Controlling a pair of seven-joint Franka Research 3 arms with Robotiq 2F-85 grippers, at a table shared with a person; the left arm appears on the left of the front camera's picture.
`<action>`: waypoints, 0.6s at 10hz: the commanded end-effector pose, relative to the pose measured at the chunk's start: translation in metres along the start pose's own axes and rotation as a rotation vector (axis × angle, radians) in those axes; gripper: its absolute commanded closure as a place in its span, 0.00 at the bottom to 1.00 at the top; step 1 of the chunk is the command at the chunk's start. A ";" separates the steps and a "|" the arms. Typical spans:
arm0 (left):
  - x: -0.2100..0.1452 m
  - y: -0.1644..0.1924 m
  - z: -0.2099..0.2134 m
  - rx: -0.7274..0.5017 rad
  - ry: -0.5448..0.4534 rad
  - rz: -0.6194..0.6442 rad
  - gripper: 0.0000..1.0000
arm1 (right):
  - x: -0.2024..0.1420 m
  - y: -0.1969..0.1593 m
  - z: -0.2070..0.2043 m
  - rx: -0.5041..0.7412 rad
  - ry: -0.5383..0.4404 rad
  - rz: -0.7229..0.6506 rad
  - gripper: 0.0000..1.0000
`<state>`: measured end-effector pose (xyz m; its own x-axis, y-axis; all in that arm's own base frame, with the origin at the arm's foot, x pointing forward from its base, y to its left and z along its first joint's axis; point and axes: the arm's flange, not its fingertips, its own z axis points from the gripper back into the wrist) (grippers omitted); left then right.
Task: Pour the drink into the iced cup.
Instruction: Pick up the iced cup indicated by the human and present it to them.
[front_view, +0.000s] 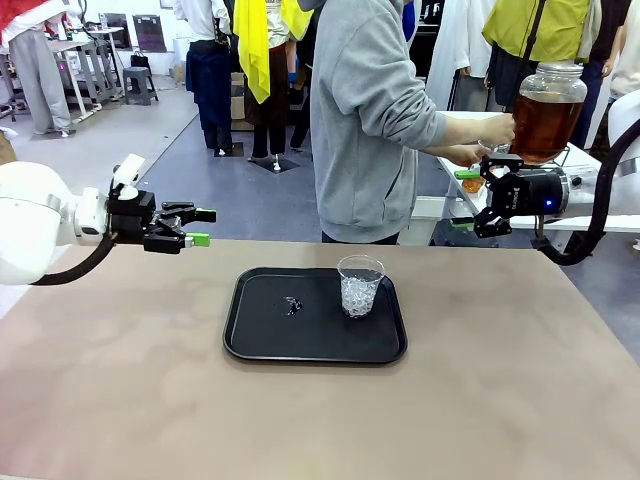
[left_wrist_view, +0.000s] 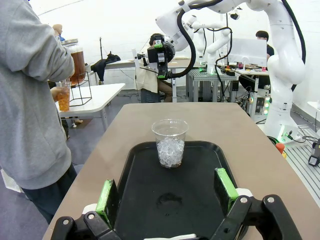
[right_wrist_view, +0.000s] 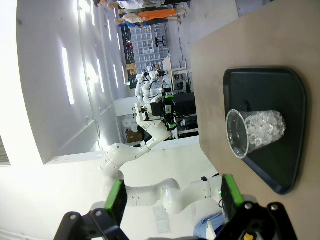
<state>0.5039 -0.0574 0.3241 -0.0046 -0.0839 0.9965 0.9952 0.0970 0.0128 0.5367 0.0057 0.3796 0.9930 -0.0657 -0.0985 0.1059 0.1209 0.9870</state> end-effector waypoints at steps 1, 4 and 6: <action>0.004 0.000 -0.001 0.003 0.008 0.007 0.00 | 0.000 0.002 0.000 0.000 -0.001 0.004 0.00; 0.004 0.000 -0.001 0.003 0.008 0.007 0.00 | 0.000 0.002 0.000 0.000 -0.001 0.004 0.00; 0.004 0.000 -0.001 0.003 0.008 0.007 0.00 | 0.000 0.002 0.000 0.000 -0.001 0.004 0.00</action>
<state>0.5039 -0.0574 0.3241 -0.0046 -0.0839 0.9965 0.9952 0.0970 0.0128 0.5367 0.0057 0.3796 0.9930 -0.0657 -0.0985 0.1059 0.1209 0.9870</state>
